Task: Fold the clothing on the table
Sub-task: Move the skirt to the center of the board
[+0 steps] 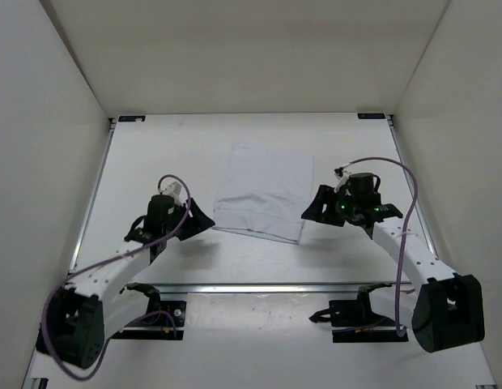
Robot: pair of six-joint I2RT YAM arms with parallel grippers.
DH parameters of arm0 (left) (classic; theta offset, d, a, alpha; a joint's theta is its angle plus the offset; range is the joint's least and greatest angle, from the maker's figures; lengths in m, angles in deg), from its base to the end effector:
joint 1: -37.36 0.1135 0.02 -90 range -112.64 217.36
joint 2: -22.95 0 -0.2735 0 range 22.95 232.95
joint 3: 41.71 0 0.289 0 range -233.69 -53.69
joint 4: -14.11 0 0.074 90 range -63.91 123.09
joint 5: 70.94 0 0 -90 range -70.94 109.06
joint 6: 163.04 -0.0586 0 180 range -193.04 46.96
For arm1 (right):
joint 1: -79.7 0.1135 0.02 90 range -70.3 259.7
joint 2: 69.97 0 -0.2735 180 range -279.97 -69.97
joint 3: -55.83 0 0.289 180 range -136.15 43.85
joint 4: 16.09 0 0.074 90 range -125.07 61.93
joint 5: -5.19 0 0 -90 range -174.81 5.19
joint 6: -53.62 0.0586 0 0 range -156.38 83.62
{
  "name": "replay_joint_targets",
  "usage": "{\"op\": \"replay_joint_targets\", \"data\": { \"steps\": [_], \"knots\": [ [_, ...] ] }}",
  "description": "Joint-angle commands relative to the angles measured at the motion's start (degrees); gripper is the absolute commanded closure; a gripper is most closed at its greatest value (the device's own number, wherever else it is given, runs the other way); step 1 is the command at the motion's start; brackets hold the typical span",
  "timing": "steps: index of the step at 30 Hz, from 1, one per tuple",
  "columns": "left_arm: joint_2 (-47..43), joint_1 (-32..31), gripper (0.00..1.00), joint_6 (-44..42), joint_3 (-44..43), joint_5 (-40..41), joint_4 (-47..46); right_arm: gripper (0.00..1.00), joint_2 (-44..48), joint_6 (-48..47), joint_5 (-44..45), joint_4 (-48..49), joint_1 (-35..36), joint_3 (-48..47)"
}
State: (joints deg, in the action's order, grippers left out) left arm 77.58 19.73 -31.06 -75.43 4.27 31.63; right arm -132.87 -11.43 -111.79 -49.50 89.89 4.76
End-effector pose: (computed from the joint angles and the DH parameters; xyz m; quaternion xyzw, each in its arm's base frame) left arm 0.2185 -0.0851 0.1522 -0.1336 0.8847 -0.3150 0.3167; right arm 0.2582 0.0734 0.2081 0.0274 0.9031 0.3174 0.2879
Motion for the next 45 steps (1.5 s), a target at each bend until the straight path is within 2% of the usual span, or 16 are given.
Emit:
{"op": "replay_joint_targets", "data": {
  "steps": [1,5,8,11,14,18,22,23,24,25,26,30,35,39,45],
  "knots": [
    [9.13,-0.91,0.31,-7.76,-9.26,5.99,8.25,0.44,-1.61,0.88,4.04,1.64,4.30,0.59],
    [22.15,-2.23,0.31,-10.69,-16.83,5.82,10.46,0.46,-6.18,4.84,5.28,4.90,4.14,3.58],
    [27.88,-2.94,0.33,-10.78,-18.16,5.12,8.71,0.47,-8.82,7.30,3.26,7.45,2.37,6.03],
    [32.80,-4.51,0.38,-11.82,-21.93,5.90,10.35,0.50,-11.54,9.84,1.41,9.65,1.05,7.36],
    [36.67,-5.49,0.35,-13.67,-24.31,6.27,12.91,0.50,-14.36,10.38,1.40,10.62,2.02,7.54],
    [38.18,-5.14,0.38,-14.02,-25.45,6.61,13.35,0.50,-17.70,12.13,1.06,12.19,4.30,6.84],
    [41.60,-5.49,0.57,-15.16,-28.97,8.10,16.60,0.54,-21.38,12.58,1.49,12.48,5.80,5.70],
    [42.74,-5.75,0.67,-15.60,-29.93,8.19,17.74,0.61,-22.87,12.23,1.32,12.20,6.15,4.47],
    [43.80,-5.75,0.71,-16.39,-30.73,8.37,18.10,0.76,-23.15,11.62,1.49,11.16,6.93,3.07],
    [43.98,-5.49,0.87,-16.31,-31.08,8.37,18.45,0.86,-24.20,11.53,1.84,9.67,7.12,1.66],
    [43.72,-6.01,1.00,-16.40,-31.00,7.94,18.37,1.00,-24.99,11.26,2.11,7.74,7.73,1.13],
    [39.34,-5.05,1.00,-15.61,-28.11,7.31,18.89,1.00,-23.86,8.37,3.95,1.67,7.38,-0.90],
    [27.30,-0.83,1.00,-12.89,-18.18,2.05,17.48,1.00,-15.26,3.53,0.10,-6.41,1.42,1.56],
    [19.57,-2.32,1.00,-11.66,-12.55,1.34,18.54,0.99,-10.51,0.54,-0.09,-10.99,1.40,3.58],
    [7.19,-5.92,1.00,-5.60,-6.22,-2.96,21.87,1.00,-1.46,2.29,-1.13,-17.94,5.00,6.66]
  ]
}}
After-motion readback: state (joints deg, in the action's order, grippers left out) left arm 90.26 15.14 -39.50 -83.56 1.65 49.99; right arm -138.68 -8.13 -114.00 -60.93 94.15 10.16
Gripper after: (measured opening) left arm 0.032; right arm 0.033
